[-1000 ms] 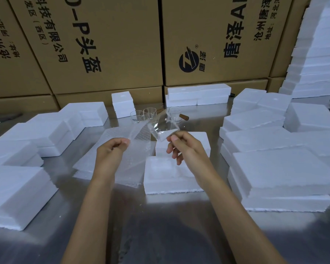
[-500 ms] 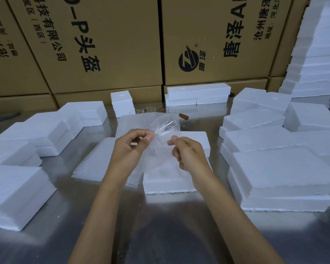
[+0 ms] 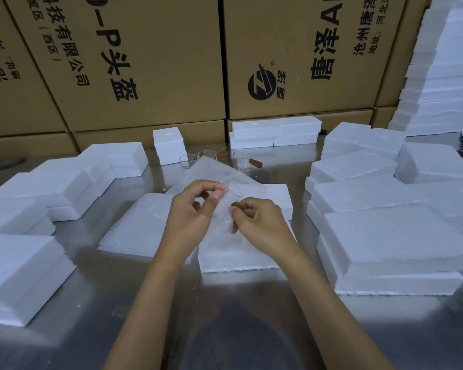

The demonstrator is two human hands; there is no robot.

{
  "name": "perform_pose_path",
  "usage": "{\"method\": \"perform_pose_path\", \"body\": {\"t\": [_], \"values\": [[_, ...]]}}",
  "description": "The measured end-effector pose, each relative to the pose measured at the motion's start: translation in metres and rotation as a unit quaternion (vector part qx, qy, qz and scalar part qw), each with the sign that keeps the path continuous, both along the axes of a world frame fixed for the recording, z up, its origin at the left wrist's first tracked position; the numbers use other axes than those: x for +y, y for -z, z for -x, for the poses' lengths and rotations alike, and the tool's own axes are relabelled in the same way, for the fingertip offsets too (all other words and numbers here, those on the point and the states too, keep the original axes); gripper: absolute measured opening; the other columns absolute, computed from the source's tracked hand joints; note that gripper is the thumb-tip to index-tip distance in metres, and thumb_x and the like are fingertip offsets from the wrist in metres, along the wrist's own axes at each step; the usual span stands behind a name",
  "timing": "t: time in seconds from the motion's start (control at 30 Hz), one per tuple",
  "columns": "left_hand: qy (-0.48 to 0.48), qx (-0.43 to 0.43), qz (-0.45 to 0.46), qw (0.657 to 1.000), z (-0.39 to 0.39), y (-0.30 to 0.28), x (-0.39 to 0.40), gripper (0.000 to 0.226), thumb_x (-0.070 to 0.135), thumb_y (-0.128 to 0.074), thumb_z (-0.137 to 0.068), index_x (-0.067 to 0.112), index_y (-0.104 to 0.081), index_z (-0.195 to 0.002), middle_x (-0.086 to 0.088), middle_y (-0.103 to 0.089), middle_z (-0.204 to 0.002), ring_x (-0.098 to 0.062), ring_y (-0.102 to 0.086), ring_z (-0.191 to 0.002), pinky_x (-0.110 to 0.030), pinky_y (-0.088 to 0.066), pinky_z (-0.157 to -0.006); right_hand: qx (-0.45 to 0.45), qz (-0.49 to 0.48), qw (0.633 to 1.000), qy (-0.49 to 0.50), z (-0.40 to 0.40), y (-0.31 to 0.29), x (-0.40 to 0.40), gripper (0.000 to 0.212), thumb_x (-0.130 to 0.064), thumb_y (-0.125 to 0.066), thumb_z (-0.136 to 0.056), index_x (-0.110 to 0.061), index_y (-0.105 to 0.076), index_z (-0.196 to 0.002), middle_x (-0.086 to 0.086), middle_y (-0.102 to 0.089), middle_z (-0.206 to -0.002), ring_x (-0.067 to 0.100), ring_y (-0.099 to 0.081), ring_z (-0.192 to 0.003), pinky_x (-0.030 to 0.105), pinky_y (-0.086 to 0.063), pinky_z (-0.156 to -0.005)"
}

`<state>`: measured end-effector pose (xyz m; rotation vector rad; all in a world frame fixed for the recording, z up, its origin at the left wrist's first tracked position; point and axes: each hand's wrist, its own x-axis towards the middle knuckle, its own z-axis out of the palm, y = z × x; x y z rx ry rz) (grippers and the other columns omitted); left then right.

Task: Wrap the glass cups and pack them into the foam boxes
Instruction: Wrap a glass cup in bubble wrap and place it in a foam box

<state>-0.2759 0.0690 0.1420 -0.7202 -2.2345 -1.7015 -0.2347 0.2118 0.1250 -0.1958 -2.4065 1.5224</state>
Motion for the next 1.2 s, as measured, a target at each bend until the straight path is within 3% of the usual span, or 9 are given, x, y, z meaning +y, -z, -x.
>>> {"method": "perform_pose_path", "body": {"t": [0.2, 0.43, 0.53, 0.67, 0.77, 0.83, 0.93, 1.07, 1.2], "values": [[0.049, -0.011, 0.011, 0.999, -0.004, -0.002, 0.003, 0.019, 0.013, -0.062, -0.098, 0.028, -0.071, -0.091, 0.02, -0.071, -0.091, -0.003, -0.063, -0.091, -0.013, -0.049, -0.081, -0.039, 0.15, 0.988, 0.003, 0.002, -0.006, 0.008, 0.025, -0.027, -0.055, -0.097, -0.015, -0.073, -0.084, -0.005, -0.075, -0.072, 0.004, -0.046, -0.046, 0.019, -0.035, -0.05], [0.115, -0.068, -0.022, 0.991, -0.004, 0.003, 0.008, 0.018, 0.002, -0.06, -0.097, 0.015, -0.072, -0.092, 0.009, -0.071, -0.078, -0.006, -0.062, -0.069, -0.015, -0.047, -0.063, 0.005, 0.426, 0.894, -0.137, 0.002, -0.009, 0.016, 0.016, 0.004, -0.051, -0.089, -0.001, -0.066, -0.088, 0.01, -0.066, -0.084, 0.019, -0.065, -0.081, 0.024, -0.053, -0.076], [0.149, -0.115, -0.048, 0.981, -0.003, 0.006, 0.01, 0.016, 0.003, -0.061, -0.097, 0.013, -0.073, -0.093, 0.002, -0.069, -0.073, -0.014, -0.059, -0.065, -0.024, -0.05, -0.061, 0.004, 0.488, 0.857, -0.164, 0.003, -0.009, 0.015, 0.017, 0.004, -0.049, -0.091, -0.003, -0.064, -0.088, 0.015, -0.06, -0.082, 0.029, -0.057, -0.075, 0.033, -0.053, -0.068], [0.236, -0.2, -0.061, 0.949, -0.009, 0.01, 0.015, 0.012, 0.003, -0.061, -0.095, 0.005, -0.073, -0.097, -0.007, -0.071, -0.078, -0.019, -0.061, -0.068, -0.025, -0.055, -0.065, -0.039, 0.496, 0.854, -0.15, 0.001, -0.01, 0.013, 0.015, -0.014, -0.057, -0.094, -0.003, -0.067, -0.097, 0.029, -0.056, -0.116, 0.036, -0.046, -0.091, 0.035, -0.043, -0.053], [0.227, -0.185, -0.081, 0.953, -0.012, 0.008, 0.015, 0.014, 0.004, -0.064, -0.094, 0.009, -0.076, -0.098, -0.015, -0.076, -0.09, -0.027, -0.07, -0.077, -0.031, -0.06, -0.073, -0.039, 0.513, 0.847, -0.134, 0.001, -0.008, 0.015, 0.047, -0.02, -0.066, -0.086, 0.007, -0.058, -0.123, 0.039, -0.048, -0.132, 0.023, -0.043, -0.082, 0.042, -0.048, -0.083], [0.087, -0.055, -0.058, 0.993, -0.007, 0.007, 0.01, 0.019, 0.003, -0.063, -0.095, 0.017, -0.074, -0.102, -0.003, -0.077, -0.09, -0.018, -0.072, -0.081, -0.024, -0.057, -0.073, -0.017, 0.519, 0.843, -0.139, 0.002, -0.007, 0.017, 0.037, -0.015, -0.065, -0.089, 0.002, -0.059, -0.121, 0.028, -0.06, -0.121, 0.031, -0.059, -0.091, 0.051, -0.038, -0.112], [-0.122, 0.1, 0.016, 0.987, -0.003, 0.005, 0.001, 0.03, 0.018, -0.062, -0.097, 0.037, -0.059, -0.12, 0.016, -0.064, -0.111, -0.006, -0.06, -0.104, -0.013, -0.046, -0.083, -0.014, 0.527, 0.836, -0.153, 0.001, -0.007, 0.02, 0.024, -0.009, -0.052, -0.1, 0.001, -0.06, -0.121, 0.021, -0.067, -0.123, 0.039, -0.064, -0.115, 0.041, -0.054, -0.098], [-0.135, 0.027, 0.01, 0.99, 0.001, 0.006, -0.002, 0.04, 0.038, -0.052, -0.103, 0.041, -0.043, -0.141, 0.015, -0.044, -0.144, -0.002, -0.04, -0.13, -0.018, -0.034, -0.1, -0.019, 0.512, 0.832, -0.213, -0.005, -0.009, 0.017, 0.028, -0.005, -0.057, -0.092, 0.002, -0.062, -0.119, 0.025, -0.062, -0.128, 0.039, -0.064, -0.114, 0.038, -0.056, -0.093], [-0.052, -0.068, -0.066, 0.994, -0.002, 0.005, -0.003, 0.03, 0.037, -0.04, -0.108, 0.045, -0.05, -0.135, 0.04, -0.054, -0.122, 0.03, -0.046, -0.102, 0.002, -0.036, -0.08, -0.034, 0.489, 0.828, -0.273, -0.012, -0.013, 0.015, 0.026, -0.014, -0.066, -0.082, -0.008, -0.076, -0.106, 0.012, -0.074, -0.11, 0.025, -0.072, -0.1, 0.03, -0.058, -0.081]]}}
